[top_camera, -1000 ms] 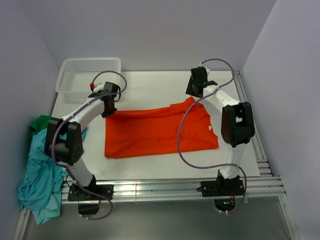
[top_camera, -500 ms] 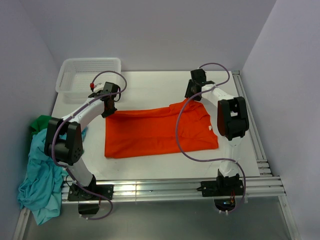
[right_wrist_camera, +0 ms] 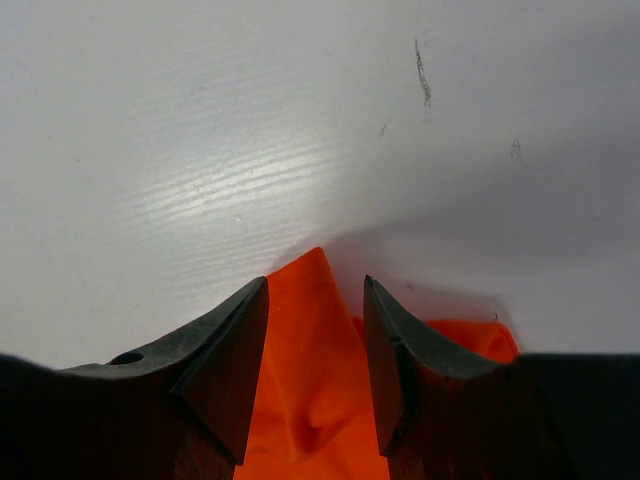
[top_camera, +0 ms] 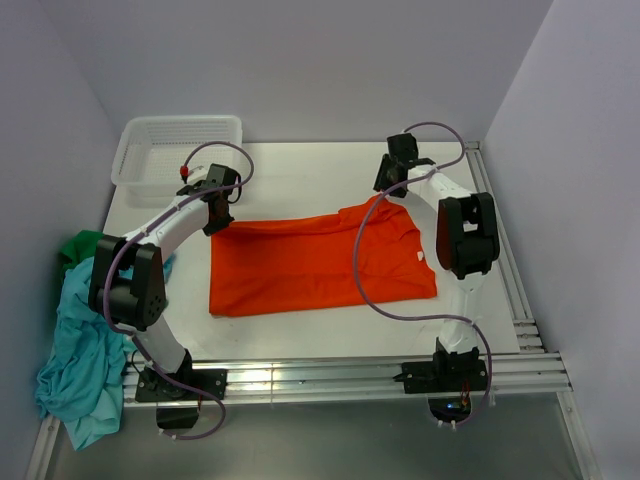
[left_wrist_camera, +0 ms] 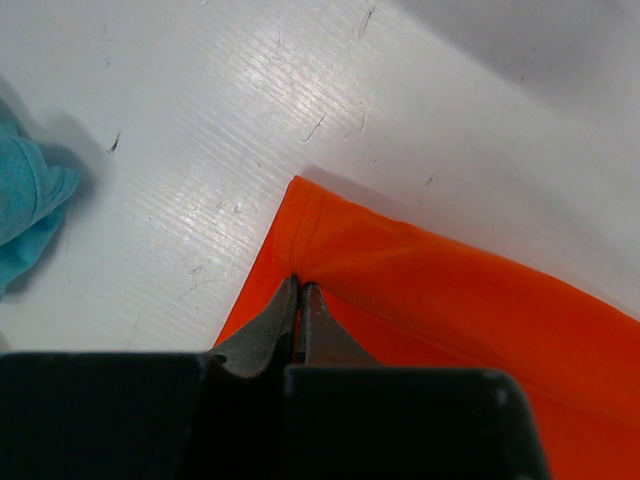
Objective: Roll the t-shirts
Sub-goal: Fold the tshirt
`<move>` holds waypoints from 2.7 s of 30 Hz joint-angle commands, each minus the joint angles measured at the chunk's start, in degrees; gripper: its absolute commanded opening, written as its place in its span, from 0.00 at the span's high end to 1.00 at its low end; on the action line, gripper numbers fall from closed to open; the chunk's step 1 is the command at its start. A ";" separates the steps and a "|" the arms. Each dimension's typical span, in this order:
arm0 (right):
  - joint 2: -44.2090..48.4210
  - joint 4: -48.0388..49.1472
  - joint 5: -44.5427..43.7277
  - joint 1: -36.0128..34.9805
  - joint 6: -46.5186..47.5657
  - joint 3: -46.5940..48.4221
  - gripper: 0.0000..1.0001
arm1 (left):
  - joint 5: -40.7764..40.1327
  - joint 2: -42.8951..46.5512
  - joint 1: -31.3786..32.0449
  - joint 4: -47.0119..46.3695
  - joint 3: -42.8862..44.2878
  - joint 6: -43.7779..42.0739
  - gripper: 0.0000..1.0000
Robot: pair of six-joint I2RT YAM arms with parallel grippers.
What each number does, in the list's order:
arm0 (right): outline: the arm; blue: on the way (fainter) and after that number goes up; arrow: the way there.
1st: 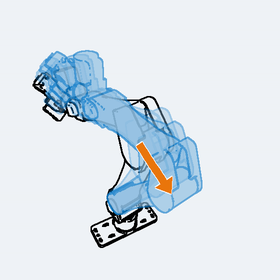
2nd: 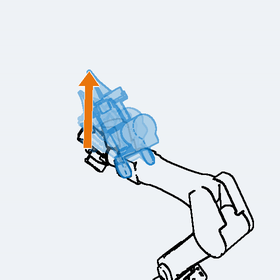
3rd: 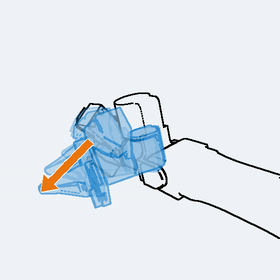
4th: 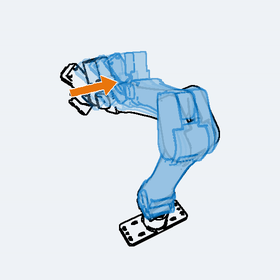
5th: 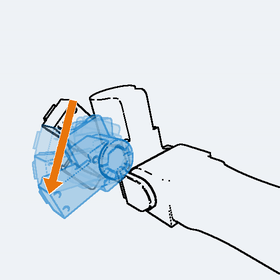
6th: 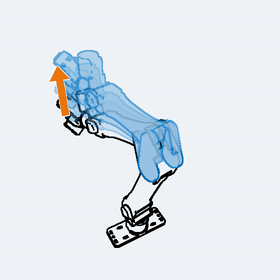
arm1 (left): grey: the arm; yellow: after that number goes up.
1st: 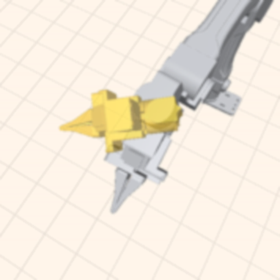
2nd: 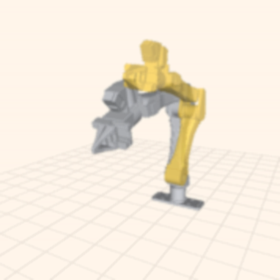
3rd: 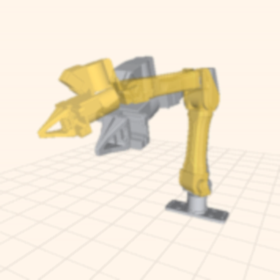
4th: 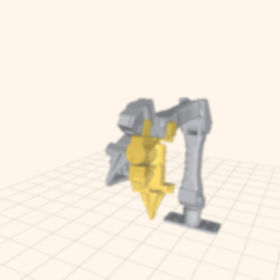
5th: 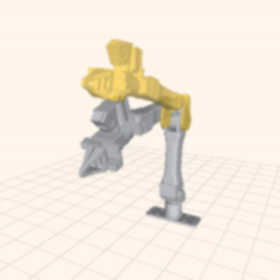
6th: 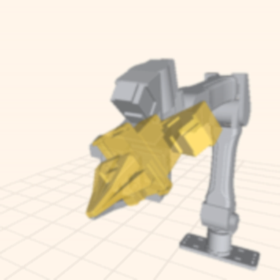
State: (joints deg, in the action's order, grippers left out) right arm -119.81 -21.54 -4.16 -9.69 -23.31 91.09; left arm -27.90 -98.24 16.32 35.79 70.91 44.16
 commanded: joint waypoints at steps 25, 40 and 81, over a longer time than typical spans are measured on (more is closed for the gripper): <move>2.03 1.14 1.44 0.47 1.07 1.39 0.95 | -1.10 0.59 0.03 -0.02 0.80 -0.39 1.00; 12.05 8.88 3.90 0.73 1.34 -6.44 1.00 | -1.28 1.12 -0.06 1.30 1.42 0.22 1.00; 30.51 12.49 2.14 1.34 -1.39 -26.57 1.00 | -1.46 4.28 -1.37 -2.39 -4.38 -0.30 1.00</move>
State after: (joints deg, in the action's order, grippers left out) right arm -92.92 -10.72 -0.86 -8.95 -24.21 65.67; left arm -28.14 -97.19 15.29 34.63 66.72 44.18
